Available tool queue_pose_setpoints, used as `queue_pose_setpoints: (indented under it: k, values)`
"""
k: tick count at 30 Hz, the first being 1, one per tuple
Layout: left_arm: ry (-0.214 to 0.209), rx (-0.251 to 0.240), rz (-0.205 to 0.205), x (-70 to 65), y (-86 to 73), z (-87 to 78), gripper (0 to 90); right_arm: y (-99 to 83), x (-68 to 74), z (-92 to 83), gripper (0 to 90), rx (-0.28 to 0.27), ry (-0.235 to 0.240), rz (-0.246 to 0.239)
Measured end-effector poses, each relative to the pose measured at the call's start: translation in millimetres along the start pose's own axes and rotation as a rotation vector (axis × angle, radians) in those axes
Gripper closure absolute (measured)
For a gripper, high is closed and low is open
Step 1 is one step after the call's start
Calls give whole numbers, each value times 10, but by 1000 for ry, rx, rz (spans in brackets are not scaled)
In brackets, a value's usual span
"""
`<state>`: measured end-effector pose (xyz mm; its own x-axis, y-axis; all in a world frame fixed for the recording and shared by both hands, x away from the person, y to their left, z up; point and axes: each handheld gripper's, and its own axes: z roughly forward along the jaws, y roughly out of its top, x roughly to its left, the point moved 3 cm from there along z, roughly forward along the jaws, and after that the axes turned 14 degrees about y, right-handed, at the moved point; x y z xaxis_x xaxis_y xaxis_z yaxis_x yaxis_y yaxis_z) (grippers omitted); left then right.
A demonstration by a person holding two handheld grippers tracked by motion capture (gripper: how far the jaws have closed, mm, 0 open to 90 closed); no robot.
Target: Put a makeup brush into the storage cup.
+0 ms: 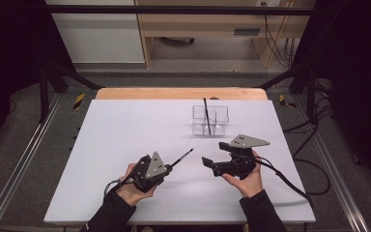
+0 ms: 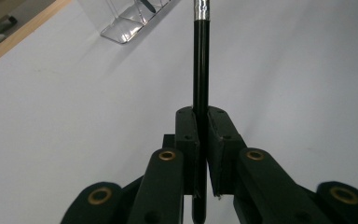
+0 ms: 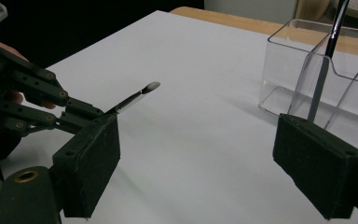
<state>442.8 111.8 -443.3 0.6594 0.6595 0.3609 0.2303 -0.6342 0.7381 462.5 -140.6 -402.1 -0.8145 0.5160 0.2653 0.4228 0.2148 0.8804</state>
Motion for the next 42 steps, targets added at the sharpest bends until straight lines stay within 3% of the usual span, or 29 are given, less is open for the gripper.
queue_pose_setpoints:
  k: [14, 16, 29, 35, 42]
  values:
    - [36, -33, -174, 21, -18, 26, 832, -30, 25, 97, 142, -42, 9, 32]
    - [33, -45, -199, 24, -14, 22, 832, -42, 13, 114, 142, -35, -7, 28]
    - [46, -88, -268, -20, 37, 21, 832, -47, 33, 211, 147, -104, 0, 61]
    - [41, -99, -314, -24, 60, 23, 831, -38, 37, 240, 140, -126, 25, 82]
    - [39, -103, -328, -62, 92, 58, 831, -50, 39, 298, 135, -137, 44, 104]
